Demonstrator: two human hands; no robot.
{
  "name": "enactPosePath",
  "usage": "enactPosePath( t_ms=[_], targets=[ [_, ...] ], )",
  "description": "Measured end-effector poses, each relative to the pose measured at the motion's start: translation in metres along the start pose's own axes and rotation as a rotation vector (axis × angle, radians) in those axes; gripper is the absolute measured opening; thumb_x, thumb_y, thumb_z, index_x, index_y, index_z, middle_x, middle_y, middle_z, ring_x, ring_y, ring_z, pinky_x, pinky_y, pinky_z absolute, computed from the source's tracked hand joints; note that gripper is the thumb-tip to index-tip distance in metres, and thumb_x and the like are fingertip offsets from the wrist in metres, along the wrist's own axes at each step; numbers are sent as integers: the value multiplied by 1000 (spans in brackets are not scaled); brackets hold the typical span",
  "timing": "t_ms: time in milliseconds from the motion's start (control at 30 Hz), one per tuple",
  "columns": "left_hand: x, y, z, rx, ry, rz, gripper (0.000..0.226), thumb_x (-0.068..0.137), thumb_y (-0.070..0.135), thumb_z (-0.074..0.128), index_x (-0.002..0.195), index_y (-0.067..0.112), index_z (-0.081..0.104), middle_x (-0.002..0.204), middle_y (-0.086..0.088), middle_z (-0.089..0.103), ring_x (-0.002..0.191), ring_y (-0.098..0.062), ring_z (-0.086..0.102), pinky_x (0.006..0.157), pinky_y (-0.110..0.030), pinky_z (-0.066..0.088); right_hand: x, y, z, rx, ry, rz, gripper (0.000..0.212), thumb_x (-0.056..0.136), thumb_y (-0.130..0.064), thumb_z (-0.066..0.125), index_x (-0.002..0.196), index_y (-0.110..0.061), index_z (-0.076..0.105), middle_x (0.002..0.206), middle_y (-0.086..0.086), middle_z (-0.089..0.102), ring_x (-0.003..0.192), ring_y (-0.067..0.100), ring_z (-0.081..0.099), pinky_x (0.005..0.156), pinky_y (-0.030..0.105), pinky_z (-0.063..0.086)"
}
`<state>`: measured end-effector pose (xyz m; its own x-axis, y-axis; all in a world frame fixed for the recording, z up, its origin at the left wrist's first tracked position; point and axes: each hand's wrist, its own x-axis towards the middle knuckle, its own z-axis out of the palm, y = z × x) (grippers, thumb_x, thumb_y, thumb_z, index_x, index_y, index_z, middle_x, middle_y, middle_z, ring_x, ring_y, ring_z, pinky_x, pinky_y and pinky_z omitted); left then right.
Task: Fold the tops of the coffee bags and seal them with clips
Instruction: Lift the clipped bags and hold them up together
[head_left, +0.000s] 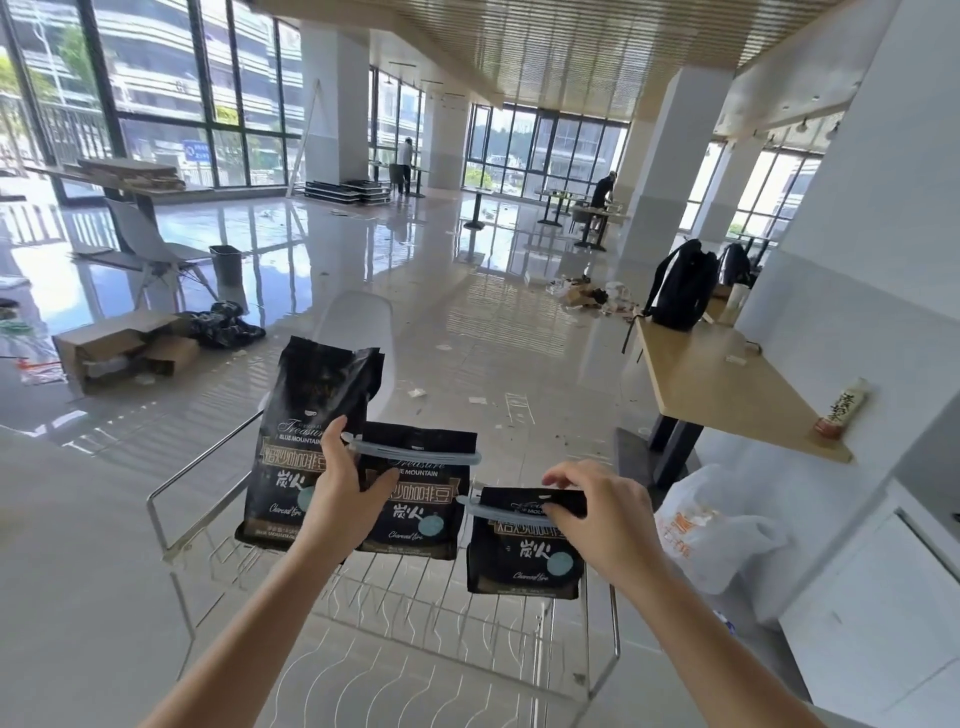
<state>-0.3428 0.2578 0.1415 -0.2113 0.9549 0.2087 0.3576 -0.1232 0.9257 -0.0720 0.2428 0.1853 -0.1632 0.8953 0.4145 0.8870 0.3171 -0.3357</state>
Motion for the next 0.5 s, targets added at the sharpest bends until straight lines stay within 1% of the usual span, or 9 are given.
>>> enactPosePath(
  t_ms=[67,133,167,200,267,300,367,433,500],
  targets=[
    [-10,2,5,-21,47,9,81,84,16,66,141,26,9,142,-15,39,131,-28,39,108,-46,34,-2,-4,-1,-36,-36,-57,24,79,-34,72,102,-30,65,98,-14,68,91,7,60,91,36,45],
    [-19,4,7,-25,62,17,87,81,14,70,142,21,8,148,-14,27,136,-24,29,111,-39,27,-2,-8,1,-57,-60,-62,17,83,-36,67,98,-28,66,94,-12,68,85,9,61,79,32,49],
    [-23,5,9,-31,47,6,89,79,13,71,142,19,8,148,-13,26,135,-24,29,111,-39,27,-1,-8,1,-54,-49,-33,13,85,-35,65,95,-27,66,90,-11,68,82,10,61,69,28,49],
    [-27,7,10,-44,29,-18,91,78,10,72,142,16,7,147,-14,26,133,-23,31,112,-39,28,0,-7,1,-39,-20,7,10,86,-34,64,93,-26,67,88,-10,68,79,11,61,59,24,44],
    [-35,8,14,-57,35,-93,93,76,8,74,142,11,7,144,-14,30,131,-24,33,113,-42,29,1,-6,2,13,61,94,9,87,-33,64,91,-26,68,85,-9,69,74,10,59,51,20,34],
    [-38,9,15,-44,69,-132,94,75,9,75,142,8,10,143,-15,32,131,-26,33,114,-44,28,0,-6,2,37,90,124,10,87,-33,64,91,-25,68,85,-9,69,74,10,59,51,20,33],
    [-40,12,15,-28,114,-185,93,74,13,77,142,4,15,141,-16,33,131,-29,33,114,-45,26,-1,-9,4,51,83,126,10,87,-32,65,90,-24,69,84,-8,70,75,12,60,55,23,39],
    [-40,15,15,-88,60,-201,91,77,17,74,143,5,12,142,-15,32,132,-29,32,115,-45,26,0,-14,6,38,25,97,9,87,-30,64,91,-23,69,84,-7,71,76,13,62,60,25,44],
    [-39,19,17,-136,8,-200,89,80,19,70,144,9,8,143,-13,32,133,-29,32,114,-48,25,1,-18,6,35,-27,96,10,89,-28,62,94,-22,68,85,-6,72,76,12,63,60,24,44]
  ],
)
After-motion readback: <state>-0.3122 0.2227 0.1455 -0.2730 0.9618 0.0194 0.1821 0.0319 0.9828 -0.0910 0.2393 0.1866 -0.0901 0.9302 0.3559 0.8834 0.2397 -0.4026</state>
